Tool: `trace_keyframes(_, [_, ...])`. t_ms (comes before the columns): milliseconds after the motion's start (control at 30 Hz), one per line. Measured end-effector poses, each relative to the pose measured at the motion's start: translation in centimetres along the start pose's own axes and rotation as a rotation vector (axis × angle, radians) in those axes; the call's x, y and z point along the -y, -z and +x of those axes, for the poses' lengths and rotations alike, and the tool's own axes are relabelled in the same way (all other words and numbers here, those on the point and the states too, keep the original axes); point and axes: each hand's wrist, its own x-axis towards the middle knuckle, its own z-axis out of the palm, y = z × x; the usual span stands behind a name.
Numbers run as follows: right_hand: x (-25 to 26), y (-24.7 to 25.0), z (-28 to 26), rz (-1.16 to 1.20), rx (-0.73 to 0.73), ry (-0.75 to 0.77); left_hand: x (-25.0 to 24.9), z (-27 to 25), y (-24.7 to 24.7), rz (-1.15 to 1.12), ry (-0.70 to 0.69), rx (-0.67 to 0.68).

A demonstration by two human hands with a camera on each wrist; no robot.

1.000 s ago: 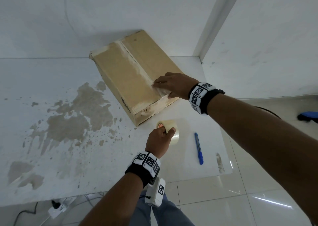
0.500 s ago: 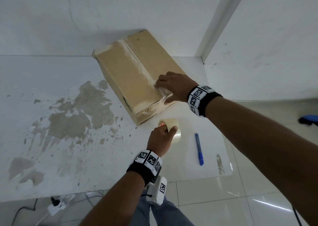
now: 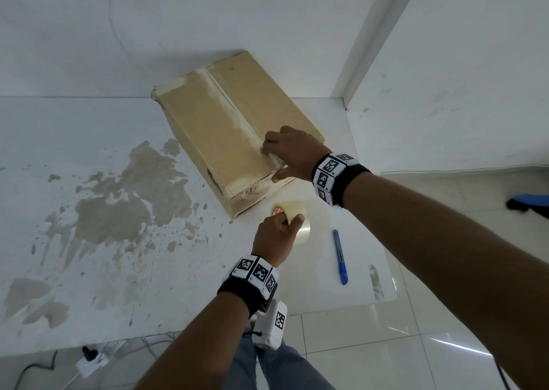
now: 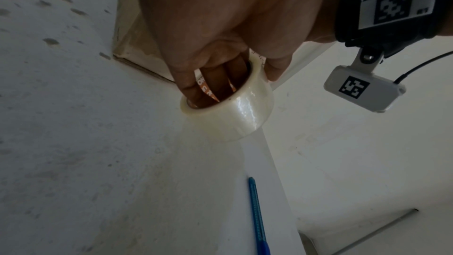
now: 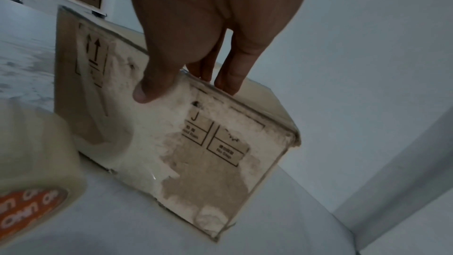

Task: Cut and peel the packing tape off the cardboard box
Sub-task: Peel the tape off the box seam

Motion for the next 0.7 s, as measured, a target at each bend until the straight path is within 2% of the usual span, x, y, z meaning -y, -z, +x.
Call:
trace_keyframes(300, [-0.8, 0.7, 0.2, -0.083, 0.081, 0.060, 0.1, 0.1, 0.6, -0.020, 0.014, -0.002])
trace_keyframes(433, [-0.9, 0.1, -0.1, -0.067, 0.032, 0.071, 0.1, 0.0, 0.8, -0.013, 0.016, -0.003])
trace_keyframes(567, [-0.3, -0.8, -0.3, 0.024, -0.051, 0.005, 0.0, -0.1, 0.8, -0.001, 0.017, 0.010])
trace_keyframes(700, [-0.5, -0.4, -0.1, -0.023, -0.005, 0.019, 0.0, -0.3, 1.0, -0.005, 0.008, 0.010])
